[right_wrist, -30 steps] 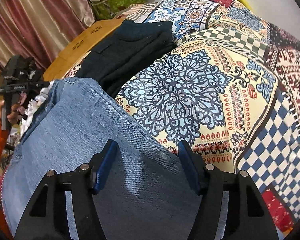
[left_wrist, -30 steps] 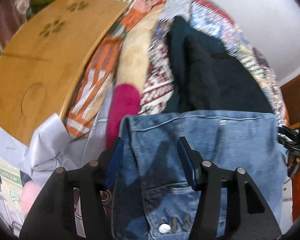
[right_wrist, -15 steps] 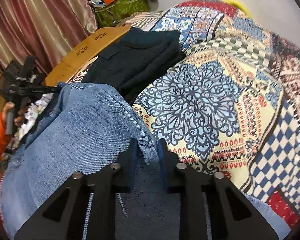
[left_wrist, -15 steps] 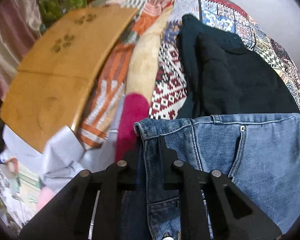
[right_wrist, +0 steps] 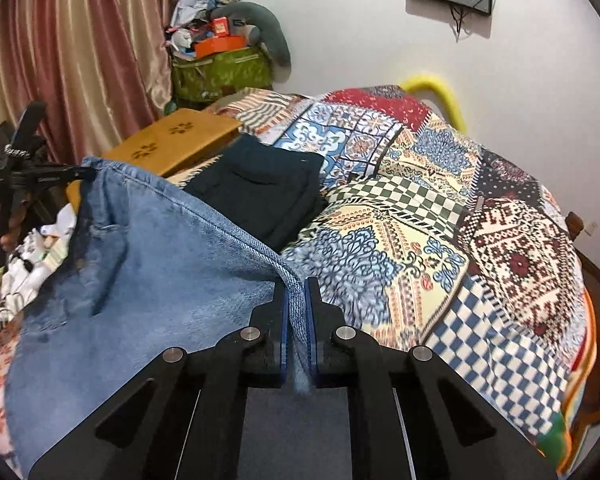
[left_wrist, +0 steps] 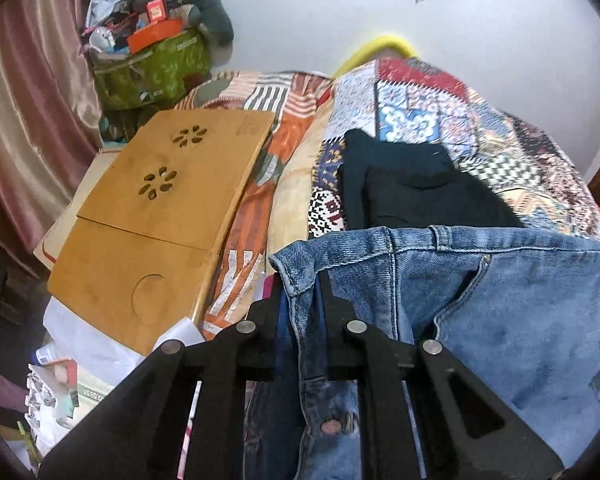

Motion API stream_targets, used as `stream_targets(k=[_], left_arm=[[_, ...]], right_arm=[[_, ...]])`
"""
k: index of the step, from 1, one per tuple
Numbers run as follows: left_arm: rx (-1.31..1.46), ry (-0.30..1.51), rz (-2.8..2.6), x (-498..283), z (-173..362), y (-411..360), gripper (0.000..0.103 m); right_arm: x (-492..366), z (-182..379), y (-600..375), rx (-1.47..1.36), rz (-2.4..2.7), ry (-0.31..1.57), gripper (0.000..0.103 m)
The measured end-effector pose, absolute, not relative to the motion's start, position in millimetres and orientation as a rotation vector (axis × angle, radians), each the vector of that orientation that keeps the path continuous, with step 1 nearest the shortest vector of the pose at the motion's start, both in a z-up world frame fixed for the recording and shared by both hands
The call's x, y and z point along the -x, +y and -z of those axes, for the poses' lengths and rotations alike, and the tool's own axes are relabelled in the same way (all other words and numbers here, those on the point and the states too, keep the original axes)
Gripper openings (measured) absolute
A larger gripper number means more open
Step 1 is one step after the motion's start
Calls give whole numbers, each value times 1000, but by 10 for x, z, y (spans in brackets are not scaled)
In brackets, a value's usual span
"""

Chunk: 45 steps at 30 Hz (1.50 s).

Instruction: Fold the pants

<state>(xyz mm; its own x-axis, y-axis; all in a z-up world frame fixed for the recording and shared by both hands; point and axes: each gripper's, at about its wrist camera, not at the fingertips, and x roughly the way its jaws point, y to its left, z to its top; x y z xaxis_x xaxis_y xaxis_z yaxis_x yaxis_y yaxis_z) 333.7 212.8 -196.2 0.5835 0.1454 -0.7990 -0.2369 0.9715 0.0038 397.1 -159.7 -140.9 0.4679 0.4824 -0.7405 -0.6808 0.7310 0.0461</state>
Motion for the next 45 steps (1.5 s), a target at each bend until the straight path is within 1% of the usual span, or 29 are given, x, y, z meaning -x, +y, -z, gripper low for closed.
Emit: stream_targets(k=[8, 16, 23, 31, 34, 36, 38, 39, 40, 41, 42, 43, 45], left_arm=[[71, 834, -226, -2602, 1557, 2084, 13], [47, 804, -237, -1929, 1472, 2048, 13], [115, 850, -257, -1437, 1784, 2142, 13], [209, 1012, -253, -1133, 2476, 2239, 14], [241, 1091, -249, -1073, 2697, 2242, 18], [225, 1115, -261, -1040, 2728, 2217, 19], [175, 1093, -292, -979, 2627, 2179, 19], [163, 1084, -295, -960, 2573, 2179, 21], [160, 1074, -290, -943, 2510, 2180, 23], [163, 1063, -283, -937, 2433, 2187, 35], [170, 1047, -279, -931, 2335, 2186, 55], [173, 1036, -282, -946, 2287, 2197, 71], [165, 996, -303, -983, 2129, 2174, 73]], right_arm=[[-3208, 1172, -1661, 261, -746, 781, 6], [-2526, 1144, -1788, 204, -767, 797, 7], [-2013, 1319, -1833, 129, -807, 866, 7], [-1683, 1690, -1762, 99, -818, 978, 8], [-1665, 1733, -1793, 62, -812, 989, 12], [-1644, 1719, -1806, 58, -802, 988, 12], [-1639, 1699, -1849, 53, -794, 994, 19], [-1635, 1686, -1875, 48, -788, 999, 21], [-1629, 1668, -1924, 41, -780, 1003, 27], [-1629, 1646, -1994, 30, -765, 1002, 34], [-1634, 1621, -2080, 18, -741, 997, 37], [-1654, 1596, -2155, 10, -715, 991, 42], [-1694, 1552, -2362, -8, -651, 986, 43]])
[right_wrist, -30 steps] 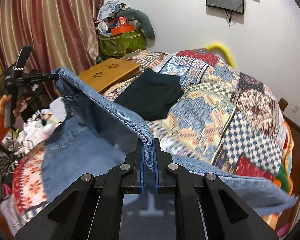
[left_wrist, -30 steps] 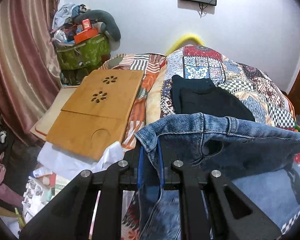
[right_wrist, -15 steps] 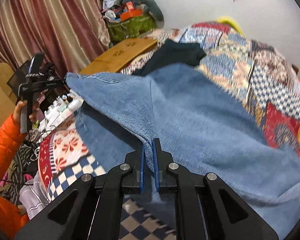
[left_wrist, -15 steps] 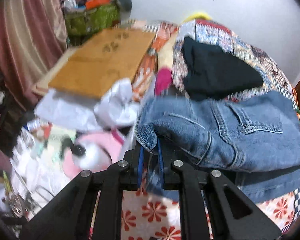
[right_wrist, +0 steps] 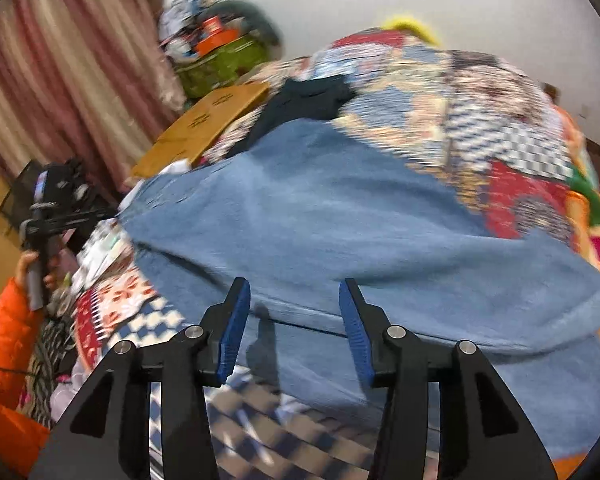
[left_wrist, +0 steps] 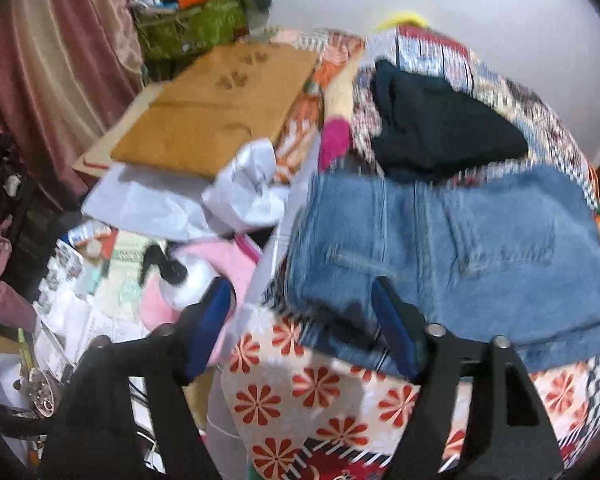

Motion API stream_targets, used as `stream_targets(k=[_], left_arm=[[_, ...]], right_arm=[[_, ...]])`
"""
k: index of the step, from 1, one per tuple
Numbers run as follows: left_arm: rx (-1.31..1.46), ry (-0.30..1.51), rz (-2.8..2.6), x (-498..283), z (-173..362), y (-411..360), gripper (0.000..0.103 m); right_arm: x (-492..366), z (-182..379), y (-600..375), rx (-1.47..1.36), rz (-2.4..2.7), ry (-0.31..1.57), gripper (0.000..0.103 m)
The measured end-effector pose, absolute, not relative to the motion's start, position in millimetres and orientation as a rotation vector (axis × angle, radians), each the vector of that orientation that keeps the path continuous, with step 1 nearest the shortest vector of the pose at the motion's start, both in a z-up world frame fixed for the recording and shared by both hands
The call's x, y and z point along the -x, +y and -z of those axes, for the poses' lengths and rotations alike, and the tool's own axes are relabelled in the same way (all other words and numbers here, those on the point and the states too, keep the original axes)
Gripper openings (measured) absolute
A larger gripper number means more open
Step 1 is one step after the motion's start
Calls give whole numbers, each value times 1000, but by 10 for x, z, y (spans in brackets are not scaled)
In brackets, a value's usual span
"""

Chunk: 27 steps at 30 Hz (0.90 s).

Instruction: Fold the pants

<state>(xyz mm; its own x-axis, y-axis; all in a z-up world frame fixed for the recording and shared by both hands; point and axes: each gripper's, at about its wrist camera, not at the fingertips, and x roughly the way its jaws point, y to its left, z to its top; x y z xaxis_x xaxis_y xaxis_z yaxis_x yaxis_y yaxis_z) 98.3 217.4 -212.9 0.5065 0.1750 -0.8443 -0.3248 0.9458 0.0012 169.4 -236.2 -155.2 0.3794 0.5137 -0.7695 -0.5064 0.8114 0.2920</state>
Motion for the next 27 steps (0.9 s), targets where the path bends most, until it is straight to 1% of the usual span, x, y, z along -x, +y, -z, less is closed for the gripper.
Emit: stream_targets(k=[1, 3, 4, 5, 6, 11, 15, 22, 27], left_arm=[[159, 993, -301, -1034, 2064, 2147, 74], [162, 992, -286, -1147, 1992, 2096, 74], [162, 988, -279, -1200, 1962, 2060, 76], [159, 985, -273, -1269, 1936, 2014, 78], [156, 978, -260, -1373, 1904, 1942, 81], [152, 959, -170, -1778, 1848, 1598, 82], [116, 966, -120, -2115, 1877, 1280, 83], [70, 1016, -38, -2625, 2078, 771, 83], [4, 1063, -4, -2797, 2289, 473, 83]], right_arm=[[-1705, 1528, -2473, -20, -614, 983, 43], [-1758, 1483, -2761, -53, -524, 972, 50], [-1781, 1468, -2897, -70, -480, 964, 57], [-1810, 1455, -3082, -93, -422, 954, 61], [-1831, 1437, -3215, -109, -375, 948, 62], [-2061, 1505, -4013, -192, -131, 959, 63], [-2251, 1725, -4508, -260, 37, 984, 63], [-2716, 2213, -4994, -351, 177, 1062, 63], [-2899, 2448, -5139, -433, 192, 1087, 63]])
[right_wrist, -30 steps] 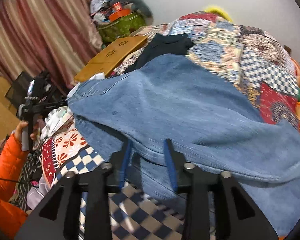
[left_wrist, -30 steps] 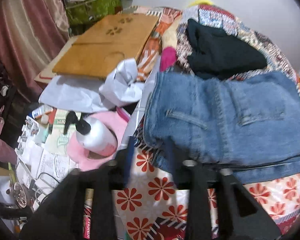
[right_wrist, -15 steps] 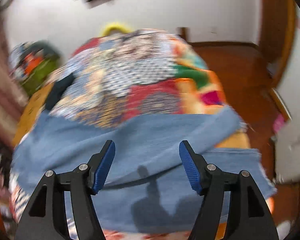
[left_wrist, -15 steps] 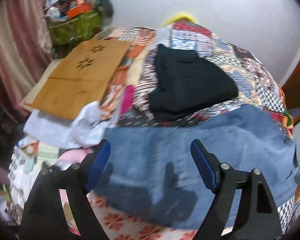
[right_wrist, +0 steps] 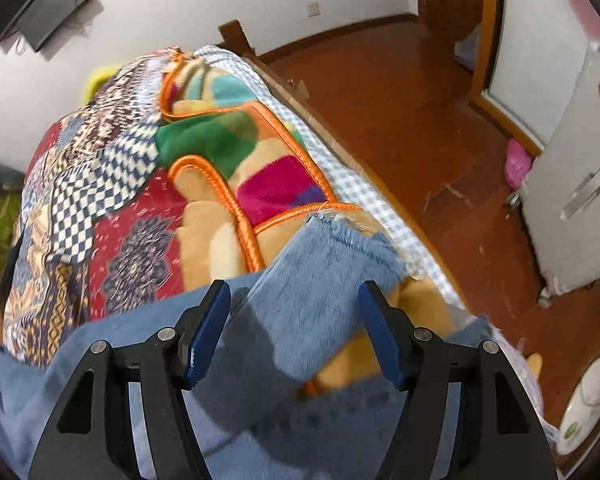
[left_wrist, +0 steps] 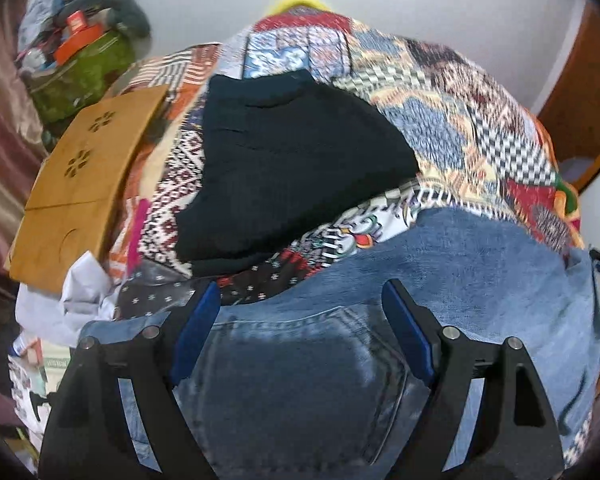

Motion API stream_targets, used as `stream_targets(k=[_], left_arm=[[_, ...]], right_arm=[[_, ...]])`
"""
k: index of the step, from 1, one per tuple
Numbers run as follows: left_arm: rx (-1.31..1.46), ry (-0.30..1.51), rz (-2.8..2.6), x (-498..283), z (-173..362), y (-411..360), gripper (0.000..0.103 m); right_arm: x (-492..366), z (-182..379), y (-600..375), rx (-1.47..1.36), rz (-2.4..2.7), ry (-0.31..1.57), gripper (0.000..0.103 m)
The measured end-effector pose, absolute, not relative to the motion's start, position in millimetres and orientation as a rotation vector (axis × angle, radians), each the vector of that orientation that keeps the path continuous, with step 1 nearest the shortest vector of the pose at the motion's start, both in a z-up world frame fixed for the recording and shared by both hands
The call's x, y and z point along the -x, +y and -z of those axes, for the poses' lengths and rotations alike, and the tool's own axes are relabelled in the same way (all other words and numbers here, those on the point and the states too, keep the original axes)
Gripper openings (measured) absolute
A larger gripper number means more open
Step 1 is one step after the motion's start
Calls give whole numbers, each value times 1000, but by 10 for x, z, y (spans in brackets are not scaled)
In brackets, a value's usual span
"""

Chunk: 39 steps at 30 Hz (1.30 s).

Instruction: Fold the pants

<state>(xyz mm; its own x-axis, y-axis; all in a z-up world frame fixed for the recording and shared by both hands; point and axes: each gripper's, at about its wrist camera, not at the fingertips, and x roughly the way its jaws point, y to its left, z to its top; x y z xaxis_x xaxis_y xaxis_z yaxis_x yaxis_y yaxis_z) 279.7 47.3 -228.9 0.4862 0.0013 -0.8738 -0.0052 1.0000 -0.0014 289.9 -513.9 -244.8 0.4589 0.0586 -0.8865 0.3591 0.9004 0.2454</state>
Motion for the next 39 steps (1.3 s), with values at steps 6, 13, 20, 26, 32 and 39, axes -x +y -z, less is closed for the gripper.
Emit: stream_targets(k=[6, 13, 20, 26, 32, 39], left_arm=[[-24, 1095, 2, -2838, 2505, 328, 86], [-59, 1096, -10, -2785, 2457, 258, 87], [-90, 1084, 18, -2631, 2285, 79, 87], [-106, 1078, 107, -2461, 2141, -215, 87], [-143, 1067, 158, -2328, 2087, -536, 87], [-149, 1101, 169, -2235, 2213, -643, 87]], right_arm=[[-2958, 2630, -5160, -424, 172, 1100, 50], [-2935, 2582, -5268, -438, 162, 1072, 10], [-2603, 2069, -5424, -430, 154, 938, 7], [-2163, 1495, -5622, -427, 133, 793, 6], [-1731, 1335, -5657, -416, 133, 729, 6], [-1504, 2037, -5719, -455, 179, 882, 6]])
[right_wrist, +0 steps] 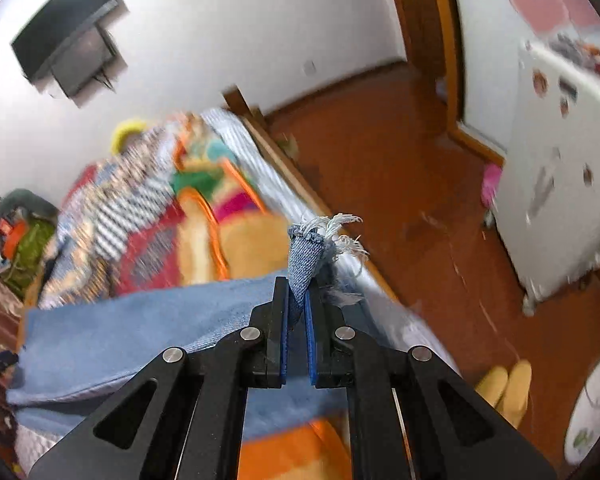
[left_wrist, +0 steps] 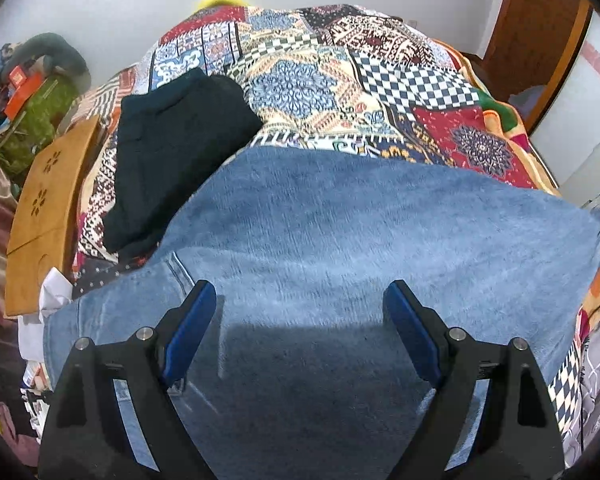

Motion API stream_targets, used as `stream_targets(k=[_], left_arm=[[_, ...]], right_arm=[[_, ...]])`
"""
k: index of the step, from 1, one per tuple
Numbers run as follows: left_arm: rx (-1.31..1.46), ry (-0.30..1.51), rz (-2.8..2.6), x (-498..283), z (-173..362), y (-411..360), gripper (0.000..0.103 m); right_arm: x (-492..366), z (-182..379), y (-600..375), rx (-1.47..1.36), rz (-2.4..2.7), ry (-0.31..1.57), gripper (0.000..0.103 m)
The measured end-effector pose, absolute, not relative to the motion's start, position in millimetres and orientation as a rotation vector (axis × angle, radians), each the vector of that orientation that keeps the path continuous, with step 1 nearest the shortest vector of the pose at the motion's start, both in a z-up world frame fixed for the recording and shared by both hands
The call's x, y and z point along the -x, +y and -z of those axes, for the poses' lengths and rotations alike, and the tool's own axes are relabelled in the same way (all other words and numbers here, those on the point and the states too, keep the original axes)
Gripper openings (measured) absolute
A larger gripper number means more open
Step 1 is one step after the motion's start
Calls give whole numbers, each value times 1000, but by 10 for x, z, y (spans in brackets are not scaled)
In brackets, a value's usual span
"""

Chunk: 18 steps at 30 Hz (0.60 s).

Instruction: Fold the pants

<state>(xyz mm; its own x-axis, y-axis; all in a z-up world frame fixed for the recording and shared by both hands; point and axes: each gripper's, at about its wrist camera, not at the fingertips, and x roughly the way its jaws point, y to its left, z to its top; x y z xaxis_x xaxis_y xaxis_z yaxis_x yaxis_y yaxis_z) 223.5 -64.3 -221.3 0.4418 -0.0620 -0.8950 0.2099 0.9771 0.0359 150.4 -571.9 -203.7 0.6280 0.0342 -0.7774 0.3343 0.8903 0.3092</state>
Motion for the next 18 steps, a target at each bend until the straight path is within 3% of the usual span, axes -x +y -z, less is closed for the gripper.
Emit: stream_targets(k=[6, 10, 12, 16, 18], left_arm=[[-125, 1108, 173, -2159, 2343, -575, 91], [-89, 1092, 176, -2144, 2307, -492, 91], [-82, 1056, 149, -2124, 2221, -387, 91], [-40, 978, 83, -2128, 2017, -30, 91], [10, 937, 33, -2149, 1903, 294, 91]], right_arm=[[-1438, 2435, -5718, -505, 204, 1001, 7], [-1382, 2243, -5730, -405, 245, 1021, 24], [-1379, 2093, -5701, -340, 257, 1017, 25], [-1458, 1673, -5481, -294, 188, 938, 39], [-1552, 1494, -5275, -267, 130, 901, 40]])
